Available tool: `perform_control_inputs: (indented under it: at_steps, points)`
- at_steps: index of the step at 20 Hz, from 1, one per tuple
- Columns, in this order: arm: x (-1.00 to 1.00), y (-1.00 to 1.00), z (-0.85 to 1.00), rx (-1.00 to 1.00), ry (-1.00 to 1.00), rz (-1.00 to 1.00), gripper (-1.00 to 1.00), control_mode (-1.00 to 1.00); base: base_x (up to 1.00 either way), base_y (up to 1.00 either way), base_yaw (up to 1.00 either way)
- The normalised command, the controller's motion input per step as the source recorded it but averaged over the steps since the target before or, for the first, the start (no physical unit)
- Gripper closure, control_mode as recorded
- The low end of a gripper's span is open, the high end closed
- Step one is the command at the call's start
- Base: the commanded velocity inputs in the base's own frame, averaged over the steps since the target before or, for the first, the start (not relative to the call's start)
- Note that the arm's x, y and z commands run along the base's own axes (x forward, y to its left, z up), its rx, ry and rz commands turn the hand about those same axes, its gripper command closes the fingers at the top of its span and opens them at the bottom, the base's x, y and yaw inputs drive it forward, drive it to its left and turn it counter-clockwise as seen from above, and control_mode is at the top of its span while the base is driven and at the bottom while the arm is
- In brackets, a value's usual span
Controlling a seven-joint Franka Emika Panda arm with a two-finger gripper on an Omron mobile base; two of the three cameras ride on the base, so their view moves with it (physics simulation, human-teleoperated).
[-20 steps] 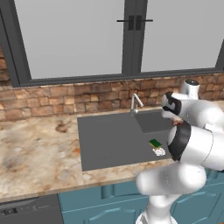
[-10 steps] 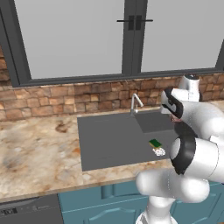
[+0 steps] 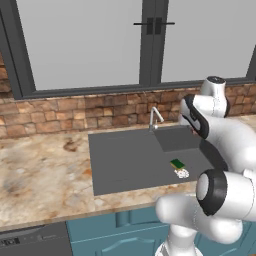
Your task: Pick up the bar soap and sponge from the sink, and place them back in the cabinet, and close the cabinet doors.
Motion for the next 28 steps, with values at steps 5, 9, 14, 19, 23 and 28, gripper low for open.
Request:
perform_control_inputs:
  at_steps: [5, 9, 14, 19, 23, 28]
  points:
    - [-0.08, 0.33, 0.37, 0.0, -0.02, 0.0, 1.0, -1.0, 0.0, 0.0, 0.0]
    - [-0.13, 0.36, 0.3, 0.0, 0.0, 0.0, 1.0, -1.0, 0.0, 0.0, 0.0]
    - [-0.04, 0.46, 0.16, 0.0, 0.0, 0.0, 1.0, -1.0, 0.0, 0.0, 0.0]
    - [-0.01, 0.33, 0.17, 0.0, 0.0, 0.0, 1.0, -1.0, 0.0, 0.0, 0.0]
    - [0.0, 0.16, 0.14, 0.0, 0.0, 0.0, 1.0, -1.0, 0.0, 0.0, 0.0]
    - [0.0, 0.03, 0.14, 0.0, 0.0, 0.0, 1.0, -1.0, 0.0, 0.0, 0.0]
